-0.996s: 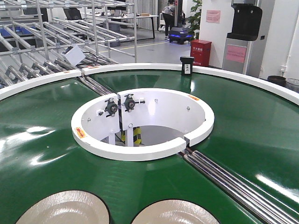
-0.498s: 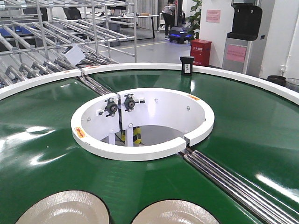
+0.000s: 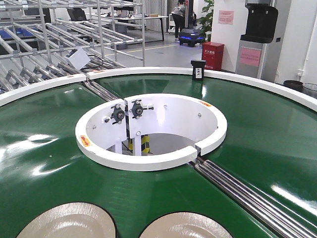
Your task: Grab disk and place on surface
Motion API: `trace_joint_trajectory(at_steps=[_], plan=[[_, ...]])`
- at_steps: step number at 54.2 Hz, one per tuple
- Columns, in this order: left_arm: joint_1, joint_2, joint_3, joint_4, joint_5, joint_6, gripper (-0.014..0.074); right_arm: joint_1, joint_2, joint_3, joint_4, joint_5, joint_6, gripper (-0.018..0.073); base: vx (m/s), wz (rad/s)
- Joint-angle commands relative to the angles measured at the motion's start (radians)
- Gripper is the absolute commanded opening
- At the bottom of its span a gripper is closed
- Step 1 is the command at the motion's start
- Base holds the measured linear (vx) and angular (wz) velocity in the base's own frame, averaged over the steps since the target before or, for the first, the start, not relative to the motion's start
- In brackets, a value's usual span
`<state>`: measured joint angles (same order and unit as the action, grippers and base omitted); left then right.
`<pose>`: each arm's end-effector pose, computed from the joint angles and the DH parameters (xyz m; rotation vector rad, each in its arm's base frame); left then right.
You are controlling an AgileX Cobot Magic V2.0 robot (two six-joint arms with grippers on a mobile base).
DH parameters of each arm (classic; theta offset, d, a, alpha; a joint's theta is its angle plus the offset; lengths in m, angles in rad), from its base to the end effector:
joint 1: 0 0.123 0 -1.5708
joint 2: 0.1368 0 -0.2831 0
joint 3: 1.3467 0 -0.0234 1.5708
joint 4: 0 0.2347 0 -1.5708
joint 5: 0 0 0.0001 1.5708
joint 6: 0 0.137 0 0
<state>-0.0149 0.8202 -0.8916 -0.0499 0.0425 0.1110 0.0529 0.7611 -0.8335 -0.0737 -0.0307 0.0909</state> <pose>0.2011 -0.0033 0.4304 0.0570 1.4535 0.0362 0.1858 0.0101 0.4306 -0.0265 1.3805 0.0602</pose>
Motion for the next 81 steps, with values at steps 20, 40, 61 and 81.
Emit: trace_joint_trajectory(at_steps=[20, 40, 61, 81], plan=[[-0.001, 0.139, -0.053, -0.01, -0.077, 0.0, 0.0188, 0.003, 0.177, -0.044, 0.0, -0.055, 0.018, 0.013, 0.0, 0.0], [-0.001, 0.139, -0.053, -0.01, -0.078, 0.001, 0.0627, 0.003, 0.177, -0.044, 0.0, -0.041, 0.015, 0.0731, 0.0, 0.0], [-0.043, 0.201, -0.068, -0.258, 0.247, -0.053, 0.0538, 0.046, 0.219, -0.075, 0.151, 0.207, 0.114, 0.0623, 0.0, 0.0], [-0.117, 0.521, -0.103, -1.188, 0.703, 0.671, 0.0501, 0.262, 0.645, -0.256, 1.032, 0.814, -0.592, 0.0514, 0.0, 0.0]])
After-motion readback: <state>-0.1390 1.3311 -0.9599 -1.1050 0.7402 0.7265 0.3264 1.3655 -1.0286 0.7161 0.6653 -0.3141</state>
